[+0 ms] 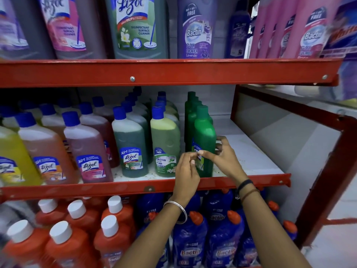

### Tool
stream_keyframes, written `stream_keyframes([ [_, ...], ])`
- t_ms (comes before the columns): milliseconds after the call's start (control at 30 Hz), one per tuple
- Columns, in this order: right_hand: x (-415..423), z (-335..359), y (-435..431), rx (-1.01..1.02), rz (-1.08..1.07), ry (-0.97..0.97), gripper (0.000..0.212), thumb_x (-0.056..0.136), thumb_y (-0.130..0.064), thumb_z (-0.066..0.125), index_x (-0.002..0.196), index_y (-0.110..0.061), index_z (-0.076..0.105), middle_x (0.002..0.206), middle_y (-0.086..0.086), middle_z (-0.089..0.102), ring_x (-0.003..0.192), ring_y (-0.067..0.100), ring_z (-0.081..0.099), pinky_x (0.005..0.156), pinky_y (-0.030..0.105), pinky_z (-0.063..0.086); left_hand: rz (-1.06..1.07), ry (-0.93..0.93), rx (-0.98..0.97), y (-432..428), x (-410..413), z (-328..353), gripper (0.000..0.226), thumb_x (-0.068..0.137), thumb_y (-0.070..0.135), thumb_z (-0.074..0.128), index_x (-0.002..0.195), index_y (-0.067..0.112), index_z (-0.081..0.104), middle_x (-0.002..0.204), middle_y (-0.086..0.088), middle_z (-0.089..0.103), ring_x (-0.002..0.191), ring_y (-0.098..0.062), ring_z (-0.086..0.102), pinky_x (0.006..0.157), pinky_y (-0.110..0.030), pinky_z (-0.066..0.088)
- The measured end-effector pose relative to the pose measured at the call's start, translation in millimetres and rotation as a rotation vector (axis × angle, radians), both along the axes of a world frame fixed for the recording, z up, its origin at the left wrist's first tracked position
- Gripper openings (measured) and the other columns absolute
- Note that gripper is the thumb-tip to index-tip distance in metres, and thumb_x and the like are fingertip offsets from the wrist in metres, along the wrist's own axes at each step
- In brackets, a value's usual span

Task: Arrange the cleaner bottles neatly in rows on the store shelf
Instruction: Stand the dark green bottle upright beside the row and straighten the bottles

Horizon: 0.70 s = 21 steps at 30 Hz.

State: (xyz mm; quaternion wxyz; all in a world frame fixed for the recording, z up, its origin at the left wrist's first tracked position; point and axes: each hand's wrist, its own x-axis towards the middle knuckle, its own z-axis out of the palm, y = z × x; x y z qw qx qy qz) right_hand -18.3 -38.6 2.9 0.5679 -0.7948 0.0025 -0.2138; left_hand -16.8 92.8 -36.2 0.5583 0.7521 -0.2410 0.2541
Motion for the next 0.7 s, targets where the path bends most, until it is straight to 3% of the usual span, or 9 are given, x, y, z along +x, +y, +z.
stream_keyframes([
  [133,3.1,-1.3,-15.2,0.119,0.219,-0.015,0.038,0.085,-0.010,0.064,0.120,-0.010,0.050,0.112,0.003,0.065,0.104,0.021,0.063,0.078,0.019,0.056,-0.033,0.186,0.058,-7.2,2.0,7.4,0.059,0.084,-0.009,0.039,0.139,0.008,0.027,0.132,-0.002,0.038,0.116,-0.005,0.038,0.096,-0.012,0.030],
  [233,9.1,-4.3,-23.8,0.134,0.287,0.007,0.038,0.089,-0.011,0.057,0.127,-0.008,0.053,0.114,-0.002,0.067,0.102,0.016,0.066,0.082,0.023,0.056,-0.073,0.274,0.088,-5.5,5.9,8.4,0.080,0.077,-0.014,0.042,0.145,0.013,0.011,0.139,-0.008,0.036,0.119,-0.016,0.044,0.100,-0.027,0.041],
  [300,12.1,-6.2,-28.1,0.126,0.279,0.014,0.037,0.091,-0.011,0.055,0.128,-0.009,0.054,0.114,-0.002,0.068,0.100,0.011,0.067,0.083,0.022,0.055,-0.069,0.278,0.098,-3.0,6.0,6.4,0.081,0.076,-0.015,0.041,0.146,0.015,0.010,0.142,-0.011,0.036,0.125,-0.019,0.043,0.103,-0.028,0.039],
  [400,13.1,-6.8,-30.6,0.120,0.255,0.000,0.038,0.092,-0.011,0.053,0.130,-0.010,0.053,0.117,0.002,0.067,0.102,0.009,0.065,0.086,0.021,0.054,-0.083,0.268,0.148,0.4,1.0,4.2,0.080,0.079,-0.015,0.038,0.146,0.015,0.006,0.149,-0.008,0.027,0.127,-0.007,0.031,0.106,-0.021,0.028],
  [567,4.0,-20.5,-22.7,0.197,0.192,-0.023,0.031,0.098,-0.023,0.039,0.127,-0.024,0.051,0.114,-0.010,0.064,0.103,0.001,0.063,0.091,0.020,0.051,-0.123,0.306,0.207,6.0,-5.8,5.0,0.084,0.080,-0.016,0.034,0.146,0.021,-0.003,0.155,-0.004,0.019,0.136,-0.008,0.024,0.111,-0.021,0.020],
  [700,-2.3,-29.2,-12.3,0.145,0.165,0.049,0.028,0.100,-0.025,0.032,0.121,-0.023,0.051,0.103,-0.008,0.063,0.096,0.002,0.060,0.087,0.019,0.050,-0.128,0.334,0.312,9.0,-10.9,8.4,0.084,0.084,-0.009,0.035,0.145,0.028,-0.011,0.153,-0.006,0.024,0.131,-0.017,0.033,0.104,-0.024,0.028],
])
